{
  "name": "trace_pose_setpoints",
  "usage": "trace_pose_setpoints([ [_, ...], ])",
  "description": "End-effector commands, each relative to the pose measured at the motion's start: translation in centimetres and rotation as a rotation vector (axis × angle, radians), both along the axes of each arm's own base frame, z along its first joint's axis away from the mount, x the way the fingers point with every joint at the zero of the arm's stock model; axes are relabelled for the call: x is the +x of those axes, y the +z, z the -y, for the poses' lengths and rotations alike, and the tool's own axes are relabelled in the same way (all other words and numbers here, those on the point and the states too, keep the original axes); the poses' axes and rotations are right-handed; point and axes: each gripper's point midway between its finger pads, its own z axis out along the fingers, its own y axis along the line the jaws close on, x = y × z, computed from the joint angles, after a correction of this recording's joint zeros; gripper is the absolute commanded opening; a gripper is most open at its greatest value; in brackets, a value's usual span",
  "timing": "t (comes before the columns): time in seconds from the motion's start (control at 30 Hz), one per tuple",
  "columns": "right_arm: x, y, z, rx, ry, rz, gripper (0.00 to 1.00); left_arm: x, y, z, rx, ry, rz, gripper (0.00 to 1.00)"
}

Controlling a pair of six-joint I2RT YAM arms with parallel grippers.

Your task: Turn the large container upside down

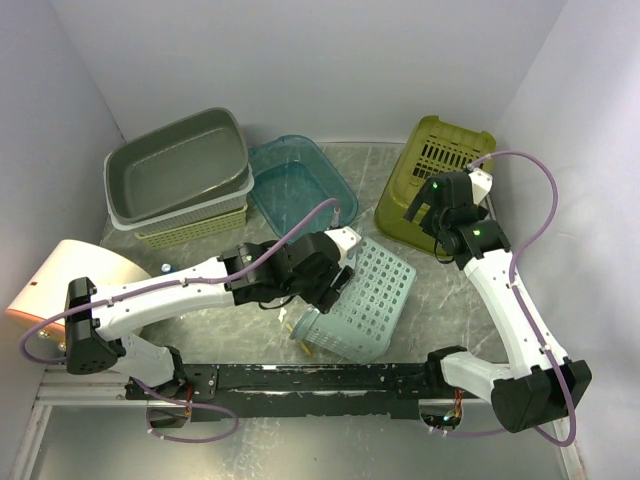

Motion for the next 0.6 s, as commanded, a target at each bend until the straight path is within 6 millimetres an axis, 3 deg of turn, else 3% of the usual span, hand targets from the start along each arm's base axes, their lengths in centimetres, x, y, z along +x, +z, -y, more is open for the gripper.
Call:
trace_pose_setpoints([
  [0.0, 0.5, 0.1, -0.1, 0.009, 0.001, 0.016, 0.99, -1.7, -1.0, -0.3, 0.036, 0.020, -0.075, 0.71],
  [0.17, 0.8, 0.4, -0.3, 0.011, 0.010, 0.019, 0.99, -1.8, -2.7, -0.1, 0.067, 0.037, -0.080, 0.59],
  [0.37, 0.5, 0.7, -0.7, 0.015, 0.044, 0.023, 0.99, -0.9, -2.8, 0.2, 0.055, 0.074, -0.046, 0.26],
  [0.57, -1.8, -0.6, -4.6, 0.150, 0.259, -0.013, 0.99, -0.5, -2.6, 0.2, 0.018, 0.083, -0.058, 0.07],
])
